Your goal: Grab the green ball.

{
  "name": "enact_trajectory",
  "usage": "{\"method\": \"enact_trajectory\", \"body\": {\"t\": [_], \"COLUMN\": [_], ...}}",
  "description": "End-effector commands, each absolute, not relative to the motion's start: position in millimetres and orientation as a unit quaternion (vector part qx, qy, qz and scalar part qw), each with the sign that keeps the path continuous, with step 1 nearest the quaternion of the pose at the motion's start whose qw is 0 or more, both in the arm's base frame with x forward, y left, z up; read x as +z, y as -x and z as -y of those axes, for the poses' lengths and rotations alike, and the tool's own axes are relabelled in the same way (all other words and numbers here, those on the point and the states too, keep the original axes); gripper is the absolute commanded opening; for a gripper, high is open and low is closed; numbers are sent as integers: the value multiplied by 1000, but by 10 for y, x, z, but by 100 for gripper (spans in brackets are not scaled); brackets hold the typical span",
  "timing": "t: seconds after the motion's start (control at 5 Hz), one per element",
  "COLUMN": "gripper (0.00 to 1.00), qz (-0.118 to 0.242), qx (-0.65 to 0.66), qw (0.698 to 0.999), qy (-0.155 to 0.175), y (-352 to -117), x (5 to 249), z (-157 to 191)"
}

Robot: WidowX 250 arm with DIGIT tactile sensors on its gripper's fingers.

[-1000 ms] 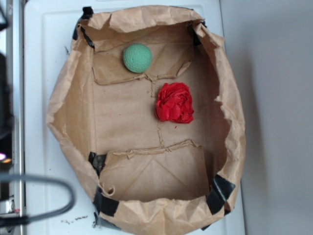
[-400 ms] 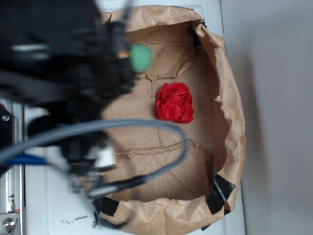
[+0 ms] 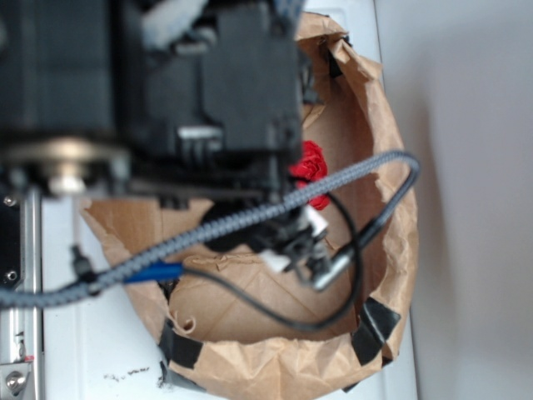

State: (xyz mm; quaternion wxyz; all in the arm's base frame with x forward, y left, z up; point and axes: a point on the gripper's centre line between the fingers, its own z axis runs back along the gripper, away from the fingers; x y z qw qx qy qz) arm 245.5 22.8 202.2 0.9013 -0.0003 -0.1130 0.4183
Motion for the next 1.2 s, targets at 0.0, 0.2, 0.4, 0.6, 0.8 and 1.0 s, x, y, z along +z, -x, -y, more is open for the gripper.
{"method": "enact_trajectory", "body": {"t": [0.0, 0.2, 0.4, 0.6, 0.8, 1.0], "gripper": [100, 100, 100, 100, 100, 100], "qz": [136, 136, 136, 136, 140, 149], "qx": [616, 616, 616, 616, 629, 635], "qw": [776, 776, 776, 776, 763, 757], "qy": [-25, -25, -25, -25, -47, -47], "y": [-2374, -2374, -2374, -2374, -2468, -2490], "x": [1927, 1927, 1927, 1927, 1692, 1570], "z": [-581, -581, -581, -581, -677, -664]}}
